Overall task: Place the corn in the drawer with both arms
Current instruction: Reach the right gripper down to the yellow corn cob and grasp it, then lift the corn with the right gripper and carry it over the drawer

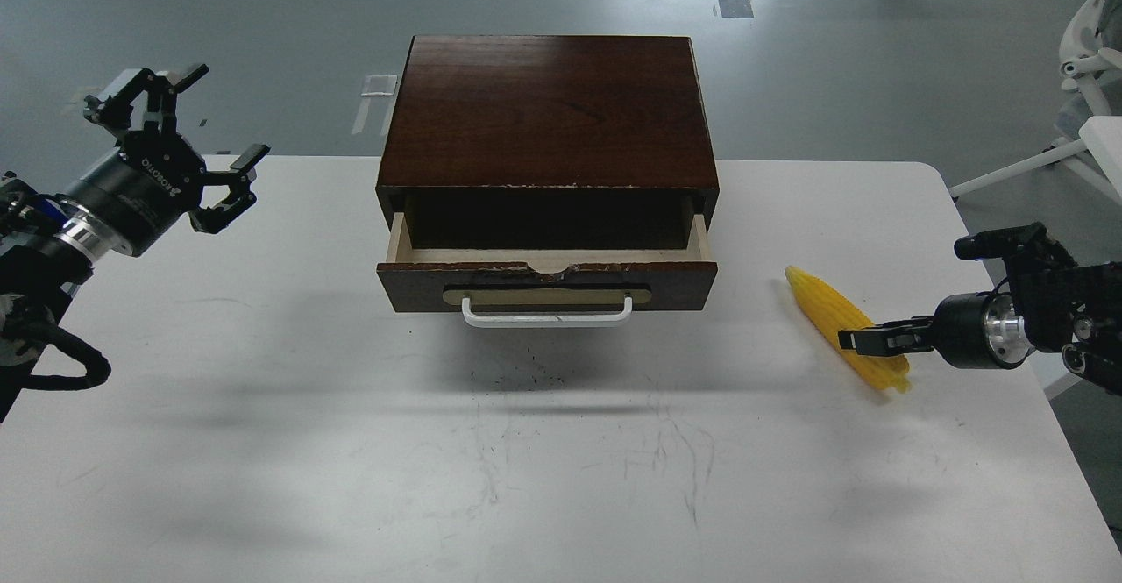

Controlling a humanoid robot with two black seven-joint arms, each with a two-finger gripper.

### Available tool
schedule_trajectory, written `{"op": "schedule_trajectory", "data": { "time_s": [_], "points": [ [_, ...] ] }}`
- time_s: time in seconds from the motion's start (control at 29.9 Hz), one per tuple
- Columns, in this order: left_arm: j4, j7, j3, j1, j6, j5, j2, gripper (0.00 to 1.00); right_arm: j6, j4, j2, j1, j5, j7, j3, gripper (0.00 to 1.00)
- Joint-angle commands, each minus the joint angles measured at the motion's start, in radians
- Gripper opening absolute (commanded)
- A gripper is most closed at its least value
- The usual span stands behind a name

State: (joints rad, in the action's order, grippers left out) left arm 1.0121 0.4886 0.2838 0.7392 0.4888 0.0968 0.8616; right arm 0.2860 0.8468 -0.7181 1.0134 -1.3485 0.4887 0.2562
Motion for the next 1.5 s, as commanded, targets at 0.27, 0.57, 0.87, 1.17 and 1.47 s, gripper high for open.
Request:
{"op": "schedule_trajectory", "data": {
  "time_s": [0.27,0.57,0.87,1.17,1.47],
  "points": [
    [0.005,0.0,0.008,0.0,0.0,0.0,0.005,0.99,-0.021,0.041,-0.058,0.244,0.008,0.0,-0.003,0.0],
    [0.006,0.0,0.012,0.0,0.0,0.0,0.007,0.99,-0.019,0.141,-0.014,0.606,0.003,0.0,0.049,0.0],
    [0.01,0.0,0.025,0.002,0.0,-0.002,0.013,0.99,-0.079,0.185,0.267,0.81,0.0,0.0,0.185,0.0],
    [0.01,0.0,0.025,0.002,0.0,-0.005,0.028,0.99,-0.223,0.242,0.477,0.88,-0.096,0.0,0.324,0.0],
    [0.01,0.0,0.025,0.002,0.0,-0.003,0.03,0.99,-0.26,0.258,0.552,0.883,-0.198,0.0,0.399,0.0]
  ]
}}
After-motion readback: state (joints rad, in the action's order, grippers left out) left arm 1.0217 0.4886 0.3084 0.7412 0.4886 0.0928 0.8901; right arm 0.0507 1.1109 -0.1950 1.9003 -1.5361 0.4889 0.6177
